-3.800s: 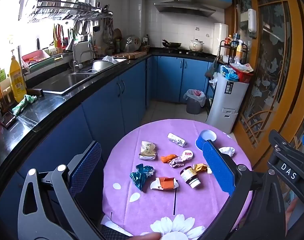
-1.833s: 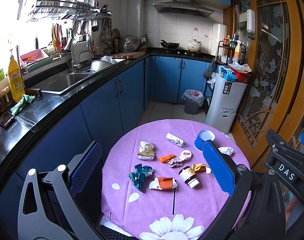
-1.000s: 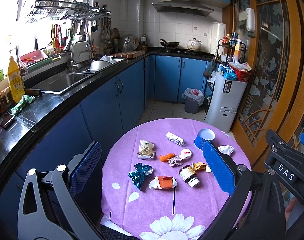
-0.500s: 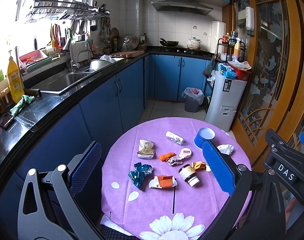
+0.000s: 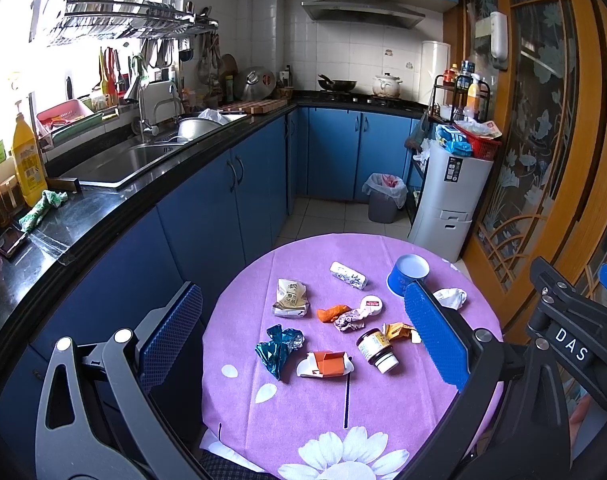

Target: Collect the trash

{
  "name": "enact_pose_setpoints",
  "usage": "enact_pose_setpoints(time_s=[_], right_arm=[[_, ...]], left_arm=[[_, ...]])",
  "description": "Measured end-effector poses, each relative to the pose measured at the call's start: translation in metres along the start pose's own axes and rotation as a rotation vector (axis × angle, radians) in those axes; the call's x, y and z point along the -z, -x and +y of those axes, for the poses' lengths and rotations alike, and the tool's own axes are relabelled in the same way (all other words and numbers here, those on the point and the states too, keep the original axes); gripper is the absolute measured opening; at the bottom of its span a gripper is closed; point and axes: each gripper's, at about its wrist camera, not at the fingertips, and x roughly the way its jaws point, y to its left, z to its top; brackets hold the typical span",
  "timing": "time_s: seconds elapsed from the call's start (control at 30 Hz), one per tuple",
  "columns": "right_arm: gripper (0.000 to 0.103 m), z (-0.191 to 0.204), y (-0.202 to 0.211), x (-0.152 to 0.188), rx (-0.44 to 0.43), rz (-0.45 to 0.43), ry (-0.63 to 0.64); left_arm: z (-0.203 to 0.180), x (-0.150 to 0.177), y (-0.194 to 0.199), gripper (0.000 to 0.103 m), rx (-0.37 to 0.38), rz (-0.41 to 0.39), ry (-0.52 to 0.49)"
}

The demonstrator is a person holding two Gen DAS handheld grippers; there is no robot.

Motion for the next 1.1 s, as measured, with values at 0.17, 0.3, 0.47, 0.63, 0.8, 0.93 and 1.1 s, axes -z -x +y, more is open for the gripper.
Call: enact_pose_setpoints(time_s=[0.17,0.3,0.47,0.63,0.8,0.93,1.1], right_arm=[[0.097,0.002,-0.003,0.004,-0.001,0.006,0.002],[0.097,0.002,-0.007,0.005,-0.003,0.015,0.004],[0.097,0.003,-0.01,0.002,-0.003,0.02,0.006],[0.097,0.005,-0.014,0.0,-0.004,0.031,0.009],[0.097,0.006,-0.025,0.003,-0.013,0.063,0.012],[0.097,0.007,-0.056,0.012,-0.036,0.173,0.016],[0.097,0.013,-0.106,0.042,-0.064,0.381,0.028]], left_arm=[[-0.001,-0.001,-0.001,0.1,-0.002,0.005,-0.001],[0.0,0.001,-0.005,0.1,-0.001,0.018,-0.003],[0.0,0.0,-0.008,0.1,-0.003,0.023,-0.004],[0.001,-0.003,-0.014,0.1,-0.003,0.039,-0.003],[0.002,-0.003,-0.026,0.1,-0.005,0.081,-0.003],[0.008,0.004,-0.064,0.1,-0.003,0.241,0.023],[0.011,0.039,-0.123,0.1,-0.024,0.476,0.006]])
